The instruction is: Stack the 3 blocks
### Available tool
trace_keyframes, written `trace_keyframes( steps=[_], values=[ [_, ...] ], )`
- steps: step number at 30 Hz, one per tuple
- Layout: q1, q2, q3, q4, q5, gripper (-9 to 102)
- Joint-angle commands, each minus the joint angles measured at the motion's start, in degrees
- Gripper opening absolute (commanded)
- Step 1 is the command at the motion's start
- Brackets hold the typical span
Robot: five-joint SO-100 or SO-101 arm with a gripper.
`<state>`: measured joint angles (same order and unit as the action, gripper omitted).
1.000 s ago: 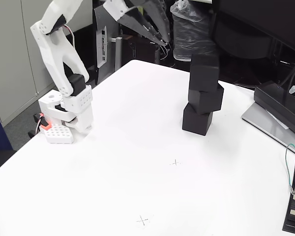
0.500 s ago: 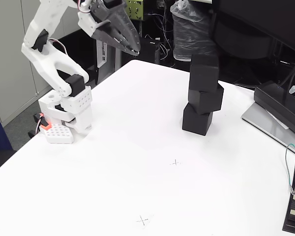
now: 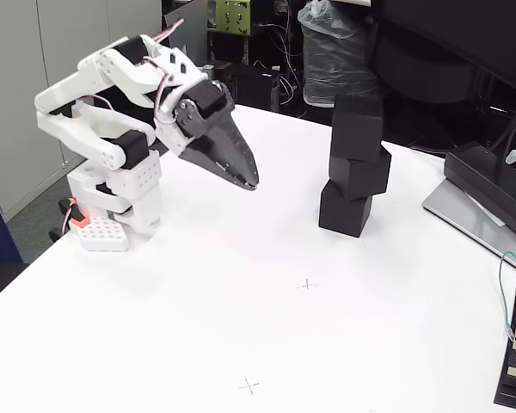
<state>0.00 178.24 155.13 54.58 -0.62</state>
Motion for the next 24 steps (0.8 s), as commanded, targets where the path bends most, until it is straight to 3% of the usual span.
trace_keyframes(
  steps=[1, 8, 16, 24],
  values=[
    [-3.6, 2.81, 3.08, -1.76, 0.26, -1],
    [-8.79, 9.32, 10.99, -2.37, 0.26, -1],
    [-8.61, 13.01, 21.71, -14.41, 0.26, -1],
    [-8.09, 12.92, 21.8, -16.52, 0.26, -1]
  ],
)
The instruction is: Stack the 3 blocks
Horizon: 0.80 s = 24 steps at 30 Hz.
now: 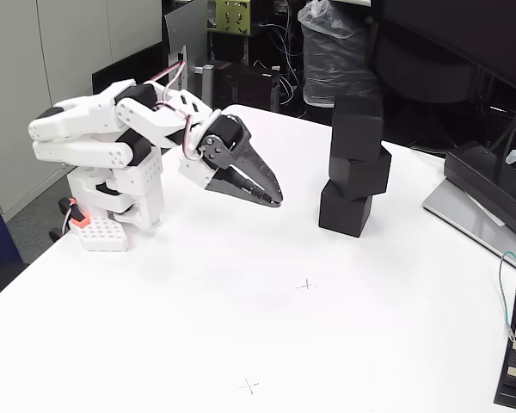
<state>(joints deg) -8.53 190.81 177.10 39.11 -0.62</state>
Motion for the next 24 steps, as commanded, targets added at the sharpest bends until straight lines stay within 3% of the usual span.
trace_keyframes(
  steps=[1, 8, 24],
  values=[
    [0.97, 0.35, -0.18, -1.05, 0.26, -1],
    [5.36, 0.35, -0.18, -1.14, 0.26, -1],
    [5.01, 0.26, -0.18, -0.44, 0.35, -1]
  ],
)
